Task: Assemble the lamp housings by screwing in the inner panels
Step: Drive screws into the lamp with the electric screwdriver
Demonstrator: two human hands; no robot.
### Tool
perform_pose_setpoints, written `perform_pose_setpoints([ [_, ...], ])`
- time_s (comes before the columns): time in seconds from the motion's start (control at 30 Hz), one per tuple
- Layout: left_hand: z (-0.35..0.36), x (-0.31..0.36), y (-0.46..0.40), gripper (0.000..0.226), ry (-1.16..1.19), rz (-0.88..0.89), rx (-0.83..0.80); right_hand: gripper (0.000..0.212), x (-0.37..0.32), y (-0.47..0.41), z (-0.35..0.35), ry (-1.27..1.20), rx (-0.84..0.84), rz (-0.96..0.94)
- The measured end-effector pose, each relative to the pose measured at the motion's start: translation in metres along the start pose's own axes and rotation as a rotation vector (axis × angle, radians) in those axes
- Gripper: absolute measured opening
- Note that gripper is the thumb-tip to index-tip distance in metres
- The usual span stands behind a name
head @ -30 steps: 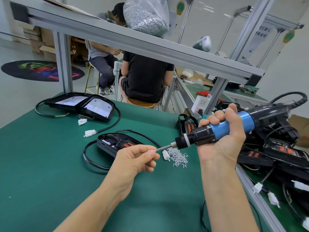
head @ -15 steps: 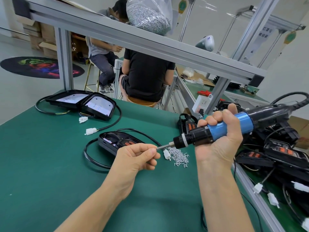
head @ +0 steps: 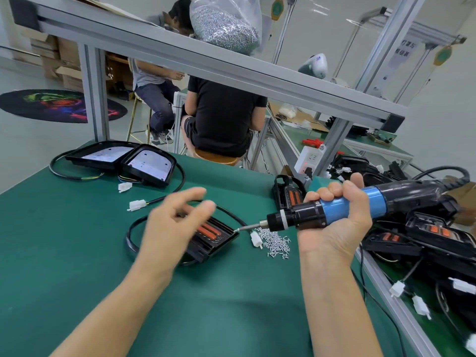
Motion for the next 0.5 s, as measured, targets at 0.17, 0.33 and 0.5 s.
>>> perform_pose_setpoints([
  [0.17, -0.089, -0.061, -0.051, 0.041, -0.543, -0.255, 0.140, 0.023, -0.011, -0.001, -0.006, 0.025, 0.019, -0.040],
  [0.33, -0.091, -0.100, -0.072, 0.051, -0.589, -0.515, -0.089, 0.021, -0.010, -0.005, -0.005, 0.052, 0.022, -0.058],
  [0.5, -0.082, -0.099, -0.076, 0.054, -0.801, -0.529, -0.273, 0.019, -0.006, -0.008, -0.005, 0.057, 0.024, -0.051],
])
Point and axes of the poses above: each hand's wrist, its own y-axis away from the middle knuckle, its own z-axis out of the palm, x = y × z, the point moved 8 cm from there along -y, towards the middle knuckle, and after that the axes turned 13 degrees about z, right-handed, at the moved point
